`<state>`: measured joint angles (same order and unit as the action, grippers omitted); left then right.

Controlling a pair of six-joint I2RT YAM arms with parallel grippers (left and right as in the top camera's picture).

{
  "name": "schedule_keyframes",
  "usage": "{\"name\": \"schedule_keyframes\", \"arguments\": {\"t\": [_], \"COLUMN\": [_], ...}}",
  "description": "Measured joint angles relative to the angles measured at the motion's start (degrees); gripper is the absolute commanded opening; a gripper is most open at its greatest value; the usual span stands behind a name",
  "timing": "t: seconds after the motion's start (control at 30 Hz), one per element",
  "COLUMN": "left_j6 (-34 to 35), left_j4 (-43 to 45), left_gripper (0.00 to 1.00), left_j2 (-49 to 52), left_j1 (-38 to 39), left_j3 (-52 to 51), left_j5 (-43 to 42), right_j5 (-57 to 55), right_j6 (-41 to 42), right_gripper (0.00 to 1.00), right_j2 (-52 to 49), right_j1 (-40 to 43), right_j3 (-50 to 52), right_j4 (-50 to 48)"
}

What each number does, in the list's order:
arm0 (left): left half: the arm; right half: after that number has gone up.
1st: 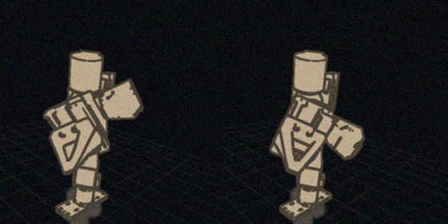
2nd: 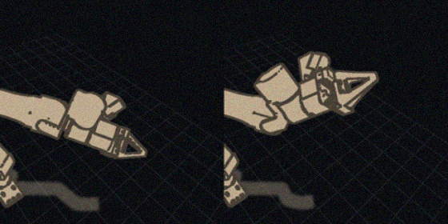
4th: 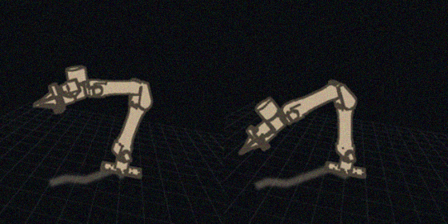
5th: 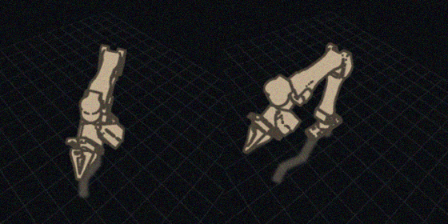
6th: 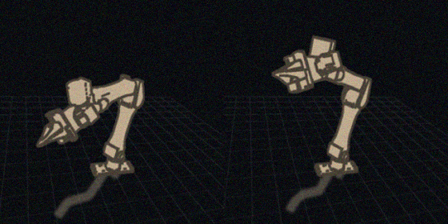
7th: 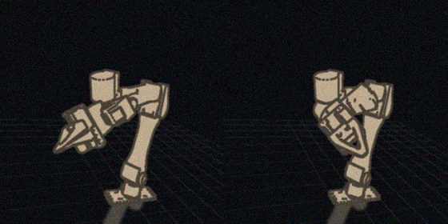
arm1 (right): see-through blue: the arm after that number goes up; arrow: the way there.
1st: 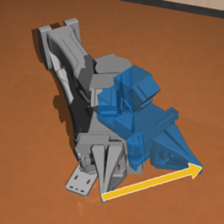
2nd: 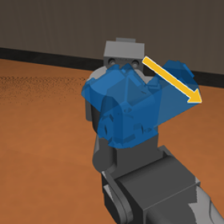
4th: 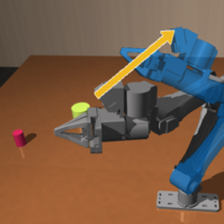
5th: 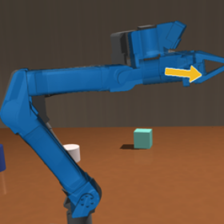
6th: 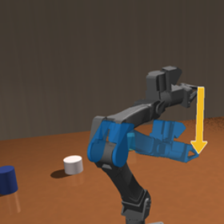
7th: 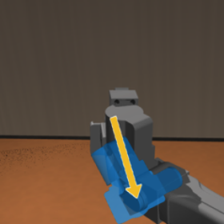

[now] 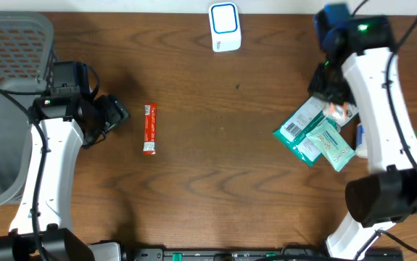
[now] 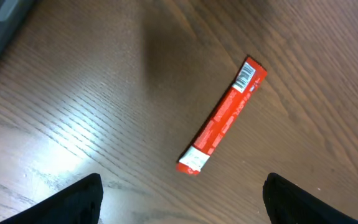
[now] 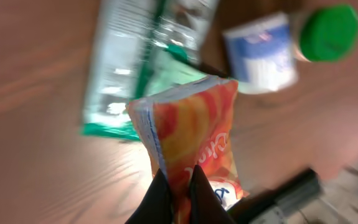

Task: Scan the item barcode
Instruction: 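Move the snack packet to the right edge and set it down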

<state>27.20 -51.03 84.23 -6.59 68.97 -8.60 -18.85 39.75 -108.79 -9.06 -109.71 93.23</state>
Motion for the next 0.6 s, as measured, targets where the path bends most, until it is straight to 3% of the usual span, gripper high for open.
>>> {"name": "schedule_keyframes", "arguments": {"t": [0.2,0.23,0.27,0.3,0.33,0.37,0.6], "left_j6": [0.00,0.00,0.00,0.00,0.00,0.00,0.00], "left_j4": [-0.04,-0.02,-0.04,0.00,-0.04,0.00,0.00], "left_gripper": [0.85,0.85,0.85,0.85,0.85,0.85,0.85], "left_j2": [0.00,0.00,0.00,0.00,0.00,0.00,0.00], "left_j1": [0.00,0.00,0.00,0.00,0.00,0.00,0.00], "left_j3": [0.00,0.00,0.00,0.00,0.00,0.00,0.00], "left_j5": [-0.04,-0.04,-0.04,-0.02,-0.04,-0.02,-0.04], "right_j5": [-5.14,-5.38,-5.49,-5.66,-5.75,-5.79,-6.10], "right_j6": [2.82,2.78,2.67,2.21,1.86,1.36,-2.75], "right_gripper": [0.01,0.08,0.38,0.84,0.95,0.99,0.99], "right_j2": [-0.57,-0.57,-0.57,-0.57,-0.57,-0.57,-0.57], "right_j1": [0.00,0.00,0.00,0.00,0.00,0.02,0.00], "right_j3": [18.88,21.24,23.76,25.03,26.08,26.64,26.99], "right_j4": [-15.39,-17.49,-20.35,-21.81,-23.04,-23.65,-23.50]}}
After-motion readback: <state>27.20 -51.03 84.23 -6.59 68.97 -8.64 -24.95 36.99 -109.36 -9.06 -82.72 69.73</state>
